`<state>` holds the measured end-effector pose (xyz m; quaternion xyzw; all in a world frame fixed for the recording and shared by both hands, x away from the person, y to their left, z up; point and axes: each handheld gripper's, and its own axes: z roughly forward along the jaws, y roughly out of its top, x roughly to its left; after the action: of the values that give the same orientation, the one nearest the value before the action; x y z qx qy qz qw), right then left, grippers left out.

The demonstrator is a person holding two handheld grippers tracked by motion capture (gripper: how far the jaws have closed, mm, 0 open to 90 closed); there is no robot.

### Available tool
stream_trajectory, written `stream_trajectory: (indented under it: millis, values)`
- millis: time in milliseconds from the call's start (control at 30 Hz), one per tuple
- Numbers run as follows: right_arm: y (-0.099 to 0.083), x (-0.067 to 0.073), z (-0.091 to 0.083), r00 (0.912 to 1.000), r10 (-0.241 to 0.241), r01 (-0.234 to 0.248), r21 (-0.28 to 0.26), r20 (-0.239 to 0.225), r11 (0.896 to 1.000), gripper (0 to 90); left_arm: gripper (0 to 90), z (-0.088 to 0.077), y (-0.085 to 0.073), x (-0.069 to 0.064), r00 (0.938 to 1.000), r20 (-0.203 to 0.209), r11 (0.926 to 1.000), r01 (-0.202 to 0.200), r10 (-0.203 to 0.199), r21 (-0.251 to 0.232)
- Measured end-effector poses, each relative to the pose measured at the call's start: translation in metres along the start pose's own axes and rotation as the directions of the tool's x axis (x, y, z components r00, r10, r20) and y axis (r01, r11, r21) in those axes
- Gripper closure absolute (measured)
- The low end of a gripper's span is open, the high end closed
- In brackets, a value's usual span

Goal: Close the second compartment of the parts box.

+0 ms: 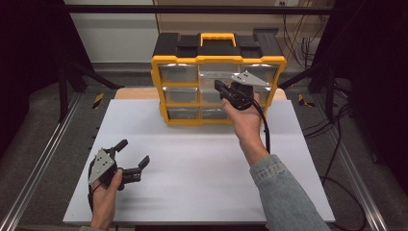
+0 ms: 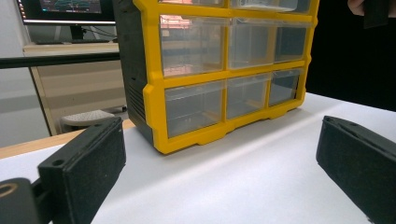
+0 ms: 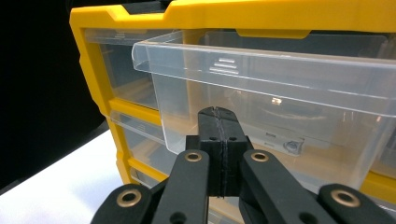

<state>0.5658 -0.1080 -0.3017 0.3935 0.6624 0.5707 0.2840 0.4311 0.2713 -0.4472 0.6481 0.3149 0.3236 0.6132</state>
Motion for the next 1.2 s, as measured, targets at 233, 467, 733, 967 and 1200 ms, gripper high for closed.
stream_trajectory:
  millis: [233,467,733,967,1200]
  values:
    - [0.001,-0.001,0.002,1.0,0.002,-0.002,0.0,0.004,1.0,90.0,1.3,-0.001,0.0,0.001,1.0,-0.002,1.0,-0.001,0.001,0.001]
    - [0.001,-0.002,0.005,1.0,0.004,-0.004,-0.001,0.009,1.0,90.0,1.3,-0.001,0.0,0.001,1.0,-0.004,1.0,0.001,-0.001,-0.001]
    - [0.002,-0.004,0.008,0.9998,0.011,-0.012,0.004,0.015,1.0,90.0,1.3,0.0,0.0,0.001,1.0,-0.001,1.0,-0.001,0.001,0.001]
    - [0.001,-0.005,0.01,0.9997,0.02,-0.02,0.003,0.014,1.0,90.0,1.3,0.0,0.0,0.001,1.0,-0.005,1.0,0.001,-0.001,0.0]
    - [0.002,-0.005,0.012,0.9995,0.023,-0.023,0.003,0.02,1.0,90.0,1.1,0.0,0.0,0.001,1.0,-0.004,1.0,0.001,-0.001,0.0]
